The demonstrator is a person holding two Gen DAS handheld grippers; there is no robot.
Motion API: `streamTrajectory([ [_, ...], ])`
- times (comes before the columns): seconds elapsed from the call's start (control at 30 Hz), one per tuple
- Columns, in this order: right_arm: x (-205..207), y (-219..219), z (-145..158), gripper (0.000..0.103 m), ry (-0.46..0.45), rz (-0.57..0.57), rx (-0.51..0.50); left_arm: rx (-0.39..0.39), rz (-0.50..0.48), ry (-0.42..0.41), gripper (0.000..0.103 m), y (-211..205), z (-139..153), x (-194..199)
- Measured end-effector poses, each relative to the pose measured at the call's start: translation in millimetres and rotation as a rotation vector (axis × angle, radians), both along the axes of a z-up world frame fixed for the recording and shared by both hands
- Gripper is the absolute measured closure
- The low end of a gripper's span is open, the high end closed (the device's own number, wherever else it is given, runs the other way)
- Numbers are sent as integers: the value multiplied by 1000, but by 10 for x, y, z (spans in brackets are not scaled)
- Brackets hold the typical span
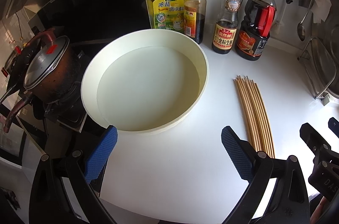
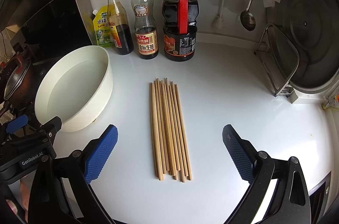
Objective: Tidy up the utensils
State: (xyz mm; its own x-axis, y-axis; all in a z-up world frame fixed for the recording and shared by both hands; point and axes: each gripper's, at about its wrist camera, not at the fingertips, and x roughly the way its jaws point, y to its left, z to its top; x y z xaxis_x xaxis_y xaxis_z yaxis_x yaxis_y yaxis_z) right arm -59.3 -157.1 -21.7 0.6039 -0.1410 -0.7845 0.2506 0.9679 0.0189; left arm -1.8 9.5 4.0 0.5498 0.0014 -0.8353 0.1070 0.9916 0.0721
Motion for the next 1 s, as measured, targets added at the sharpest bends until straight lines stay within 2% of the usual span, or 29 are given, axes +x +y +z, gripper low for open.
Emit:
streamTrajectory([
  [1.0, -34, 12, 3, 8, -2, -3, 3, 3, 0, 0, 6, -28, -1, -22],
])
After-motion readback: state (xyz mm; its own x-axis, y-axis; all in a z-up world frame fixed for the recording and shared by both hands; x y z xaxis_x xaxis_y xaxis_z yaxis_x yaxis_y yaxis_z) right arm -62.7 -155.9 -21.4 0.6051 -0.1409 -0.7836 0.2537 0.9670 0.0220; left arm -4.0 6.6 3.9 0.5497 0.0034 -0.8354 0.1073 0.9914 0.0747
